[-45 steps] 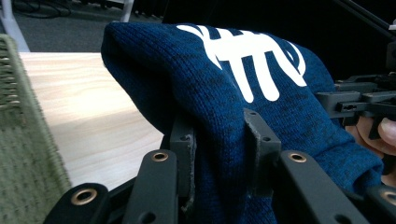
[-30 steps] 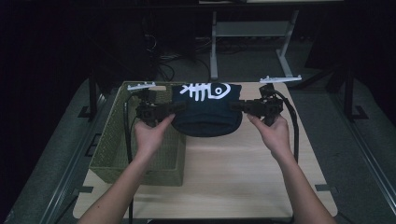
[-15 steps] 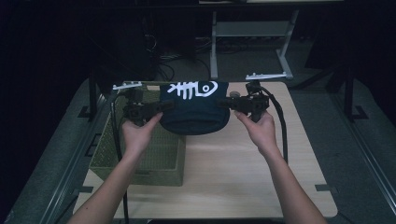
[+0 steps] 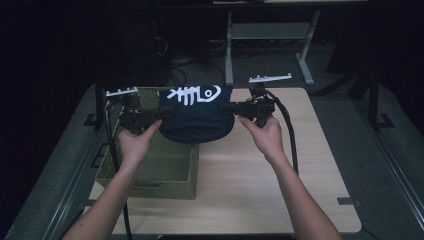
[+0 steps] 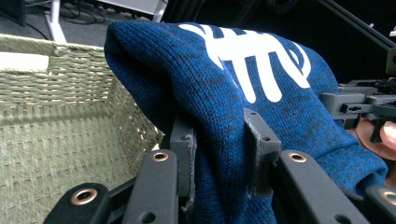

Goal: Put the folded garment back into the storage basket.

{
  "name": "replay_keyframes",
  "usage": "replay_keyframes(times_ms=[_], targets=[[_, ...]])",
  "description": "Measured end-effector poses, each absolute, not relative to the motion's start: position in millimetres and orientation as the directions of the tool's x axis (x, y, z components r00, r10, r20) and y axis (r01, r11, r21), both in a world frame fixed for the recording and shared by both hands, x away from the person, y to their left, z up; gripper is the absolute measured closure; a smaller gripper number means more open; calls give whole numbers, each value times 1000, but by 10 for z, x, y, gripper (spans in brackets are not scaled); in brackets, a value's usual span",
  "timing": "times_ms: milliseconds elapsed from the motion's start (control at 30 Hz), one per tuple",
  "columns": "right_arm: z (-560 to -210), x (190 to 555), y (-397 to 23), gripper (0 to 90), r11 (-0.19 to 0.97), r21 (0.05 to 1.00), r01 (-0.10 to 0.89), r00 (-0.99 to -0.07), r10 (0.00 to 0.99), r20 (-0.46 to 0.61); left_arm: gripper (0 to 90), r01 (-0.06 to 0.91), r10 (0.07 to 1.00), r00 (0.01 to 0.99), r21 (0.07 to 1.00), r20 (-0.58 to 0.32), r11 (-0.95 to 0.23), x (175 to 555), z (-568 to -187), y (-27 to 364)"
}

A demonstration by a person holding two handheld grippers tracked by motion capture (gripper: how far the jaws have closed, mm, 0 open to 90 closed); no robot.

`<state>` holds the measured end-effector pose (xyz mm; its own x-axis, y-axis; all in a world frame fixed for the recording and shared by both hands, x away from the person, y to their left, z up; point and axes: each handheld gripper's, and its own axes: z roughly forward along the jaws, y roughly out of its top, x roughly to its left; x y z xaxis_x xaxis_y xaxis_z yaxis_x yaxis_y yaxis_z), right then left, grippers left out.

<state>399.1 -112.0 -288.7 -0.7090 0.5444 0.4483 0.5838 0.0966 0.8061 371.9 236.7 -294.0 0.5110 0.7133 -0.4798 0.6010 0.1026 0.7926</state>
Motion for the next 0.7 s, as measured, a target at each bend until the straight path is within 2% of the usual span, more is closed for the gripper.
replay_keyframes(times_ms=[700], targets=[[-2911, 4107, -763, 730, 116, 800, 589, -720, 526, 453, 682, 597, 742, 469, 791, -480, 134, 3709, -2924, 2699]])
